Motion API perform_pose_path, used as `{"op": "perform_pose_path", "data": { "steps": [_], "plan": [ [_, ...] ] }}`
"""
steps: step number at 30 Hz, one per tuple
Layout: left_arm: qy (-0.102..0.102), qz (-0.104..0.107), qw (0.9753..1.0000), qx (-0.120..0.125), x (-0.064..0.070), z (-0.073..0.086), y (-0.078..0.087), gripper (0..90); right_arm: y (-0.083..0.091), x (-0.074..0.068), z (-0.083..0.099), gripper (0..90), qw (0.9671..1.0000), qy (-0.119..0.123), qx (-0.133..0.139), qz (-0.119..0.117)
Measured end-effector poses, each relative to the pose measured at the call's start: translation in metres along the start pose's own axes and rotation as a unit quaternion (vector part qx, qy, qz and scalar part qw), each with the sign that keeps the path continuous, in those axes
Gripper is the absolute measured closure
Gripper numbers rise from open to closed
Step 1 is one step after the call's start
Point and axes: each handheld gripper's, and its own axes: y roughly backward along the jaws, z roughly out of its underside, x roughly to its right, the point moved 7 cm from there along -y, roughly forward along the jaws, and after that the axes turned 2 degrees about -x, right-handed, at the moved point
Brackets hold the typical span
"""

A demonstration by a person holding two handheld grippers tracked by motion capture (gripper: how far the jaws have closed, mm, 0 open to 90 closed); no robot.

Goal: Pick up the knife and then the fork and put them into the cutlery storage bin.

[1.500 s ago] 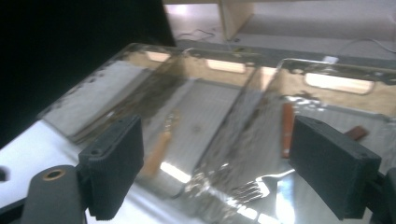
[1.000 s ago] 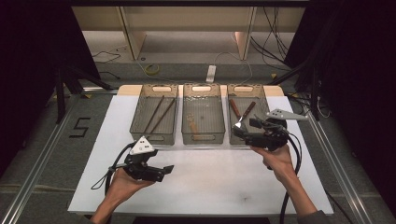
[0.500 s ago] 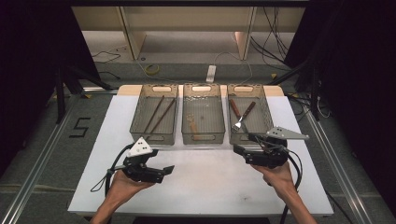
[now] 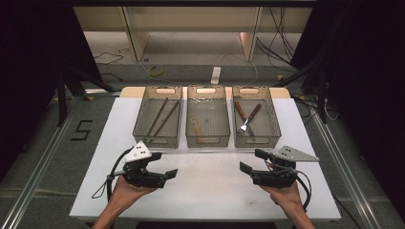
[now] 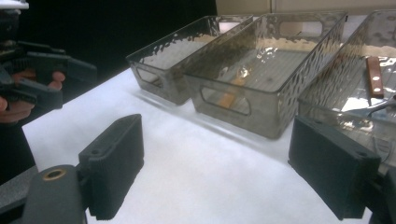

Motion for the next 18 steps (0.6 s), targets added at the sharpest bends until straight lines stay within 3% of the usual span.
{"op": "perform_pose_path", "data": {
  "steps": [3, 18],
  "plan": [
    [0.005, 0.003, 1.0, -0.002, 0.0, 0.002, 0.001, 12.7, 0.0, -0.003, 0.006, 18.1, 0.9999, 0.01, -0.004, 0.001],
    [0.014, 0.006, 0.9999, -0.004, 0.002, 0.01, 0.006, 11.6, 0.004, -0.002, 0.022, 17.6, 0.9998, 0.012, -0.01, 0.016]
  ]
}}
